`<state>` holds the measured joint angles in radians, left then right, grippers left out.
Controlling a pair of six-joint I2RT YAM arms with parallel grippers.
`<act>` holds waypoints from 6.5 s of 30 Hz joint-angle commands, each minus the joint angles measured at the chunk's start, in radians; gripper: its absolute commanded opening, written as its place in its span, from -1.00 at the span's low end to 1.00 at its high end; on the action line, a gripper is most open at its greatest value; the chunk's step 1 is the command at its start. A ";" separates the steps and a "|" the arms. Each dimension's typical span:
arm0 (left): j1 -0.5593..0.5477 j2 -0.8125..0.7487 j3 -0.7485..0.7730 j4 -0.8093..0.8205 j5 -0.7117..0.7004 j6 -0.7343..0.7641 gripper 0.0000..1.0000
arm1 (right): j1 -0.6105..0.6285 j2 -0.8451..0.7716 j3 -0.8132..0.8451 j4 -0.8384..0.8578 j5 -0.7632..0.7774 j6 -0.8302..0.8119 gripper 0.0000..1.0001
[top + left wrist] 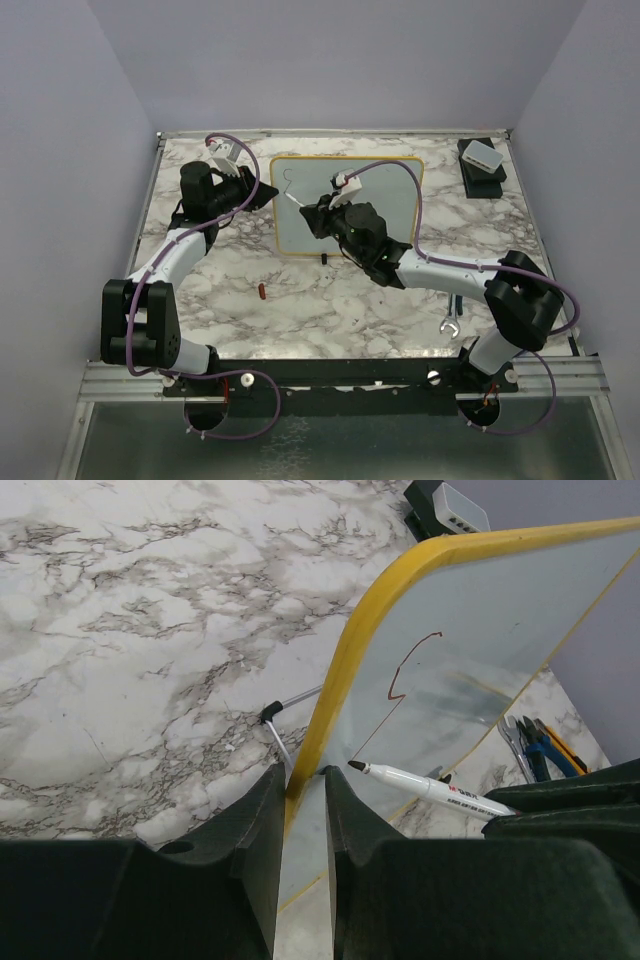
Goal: Write a sentence on the whiteboard
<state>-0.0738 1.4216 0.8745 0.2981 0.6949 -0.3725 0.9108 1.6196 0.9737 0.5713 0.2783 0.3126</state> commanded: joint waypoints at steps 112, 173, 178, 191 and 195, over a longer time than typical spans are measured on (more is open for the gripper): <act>0.002 -0.027 -0.009 -0.023 -0.008 0.034 -0.62 | -0.015 -0.105 -0.011 0.028 0.195 -0.145 -0.99; 0.001 -0.029 -0.011 -0.021 -0.006 0.032 -0.63 | 0.022 -0.062 0.007 0.047 0.117 -0.183 -0.99; 0.000 -0.029 -0.009 -0.022 -0.006 0.032 -0.63 | 0.022 -0.057 0.002 0.049 0.136 -0.182 -0.99; 0.002 -0.032 -0.012 -0.020 -0.005 0.032 -0.63 | 0.020 -0.021 0.018 0.041 0.146 -0.193 -0.99; 0.001 -0.032 -0.011 -0.020 -0.004 0.032 -0.63 | 0.020 -0.023 0.009 0.035 0.135 -0.184 -0.99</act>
<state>-0.0731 1.4155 0.8745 0.2817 0.6685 -0.3504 0.9283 1.5784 0.9642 0.6090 0.3969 0.1368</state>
